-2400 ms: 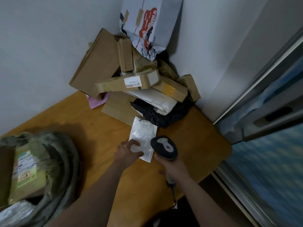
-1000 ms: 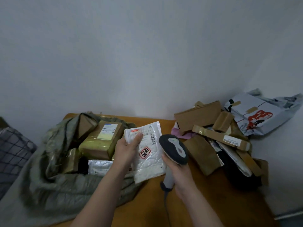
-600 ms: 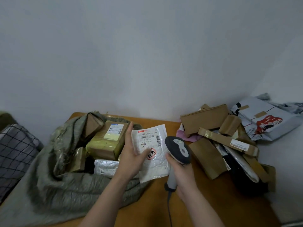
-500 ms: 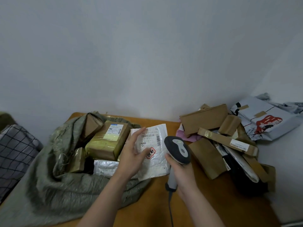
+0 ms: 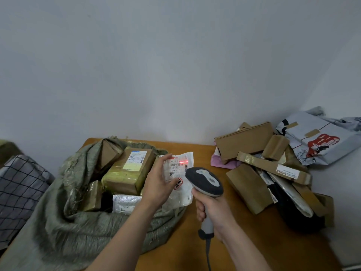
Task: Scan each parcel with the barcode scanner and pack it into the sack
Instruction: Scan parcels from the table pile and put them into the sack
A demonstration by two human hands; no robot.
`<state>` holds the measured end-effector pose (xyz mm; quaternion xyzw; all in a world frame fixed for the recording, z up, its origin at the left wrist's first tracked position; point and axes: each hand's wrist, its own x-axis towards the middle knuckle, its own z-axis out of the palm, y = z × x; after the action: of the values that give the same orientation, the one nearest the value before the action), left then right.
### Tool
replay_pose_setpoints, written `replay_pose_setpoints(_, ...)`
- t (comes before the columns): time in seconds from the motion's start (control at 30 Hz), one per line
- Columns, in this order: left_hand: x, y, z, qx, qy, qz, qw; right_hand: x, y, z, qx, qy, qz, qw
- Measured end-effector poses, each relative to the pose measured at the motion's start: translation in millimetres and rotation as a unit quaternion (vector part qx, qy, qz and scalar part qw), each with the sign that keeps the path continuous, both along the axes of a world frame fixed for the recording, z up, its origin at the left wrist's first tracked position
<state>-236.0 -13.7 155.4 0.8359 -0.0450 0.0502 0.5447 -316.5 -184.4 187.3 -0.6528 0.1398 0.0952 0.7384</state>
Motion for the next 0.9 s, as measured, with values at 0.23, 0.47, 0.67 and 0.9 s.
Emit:
replay_pose_setpoints(0.23, 3.6, 2.5, -4.7, -0.001, 0.002, 0.006, 1.000, 0.2, 1.8, -0.5, 0.019, -0.002, 0.028, 0.999)
replay_pose_setpoints(0.47, 4.5, 5.1, -1.9, 0.012, -0.017, 0.011, 1.000, -1.2, 5.6, 2.3, 0.012, 0.005, 0.036, 0.999)
replay_pose_setpoints(0.67, 1.2, 5.7, 3.9, 0.008, -0.021, 0.013, 1.000, -2.6, 6.6, 3.3, 0.004, 0.003, 0.032, 0.999)
replay_pose_setpoints(0.9, 5.3, 9.4, 1.3, -0.054, 0.009, 0.115, 0.992, -4.9, 7.1, 1.6, 0.015, -0.010, -0.002, 1.000)
